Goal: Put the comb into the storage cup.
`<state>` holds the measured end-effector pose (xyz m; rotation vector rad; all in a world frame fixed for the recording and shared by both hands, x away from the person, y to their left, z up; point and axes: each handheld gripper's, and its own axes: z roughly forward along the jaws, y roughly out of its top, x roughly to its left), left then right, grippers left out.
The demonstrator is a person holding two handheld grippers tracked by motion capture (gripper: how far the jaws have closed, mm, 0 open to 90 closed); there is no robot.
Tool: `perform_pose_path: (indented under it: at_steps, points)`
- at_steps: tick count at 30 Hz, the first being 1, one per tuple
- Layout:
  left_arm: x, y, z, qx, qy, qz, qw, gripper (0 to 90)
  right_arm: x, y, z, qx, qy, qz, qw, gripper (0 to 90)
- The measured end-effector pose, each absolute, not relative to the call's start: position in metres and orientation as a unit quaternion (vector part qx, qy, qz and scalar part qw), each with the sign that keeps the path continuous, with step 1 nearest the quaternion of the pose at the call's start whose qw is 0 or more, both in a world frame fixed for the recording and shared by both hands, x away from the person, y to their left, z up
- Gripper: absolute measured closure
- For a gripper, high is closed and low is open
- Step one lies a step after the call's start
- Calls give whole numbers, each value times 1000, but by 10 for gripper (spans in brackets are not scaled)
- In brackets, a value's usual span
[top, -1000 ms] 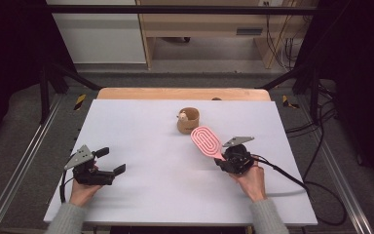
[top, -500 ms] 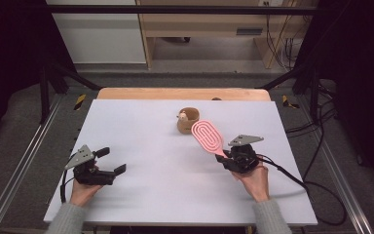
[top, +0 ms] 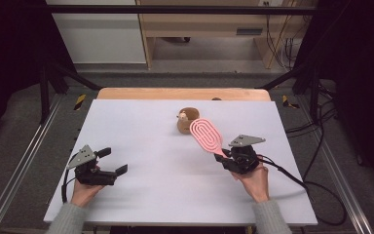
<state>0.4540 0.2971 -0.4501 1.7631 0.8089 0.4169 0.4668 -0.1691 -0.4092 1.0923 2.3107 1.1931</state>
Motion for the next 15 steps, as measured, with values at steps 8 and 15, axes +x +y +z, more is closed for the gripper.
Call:
perform_pose_path:
  at_steps: [8,15]
  points:
    - [453,292,-447,743,343,175,547,6,465,-167,-407,375,805,433,154,695]
    - [453,288,-446,742,342,174,550,6,464,-166,-407,370,799,447,155,695]
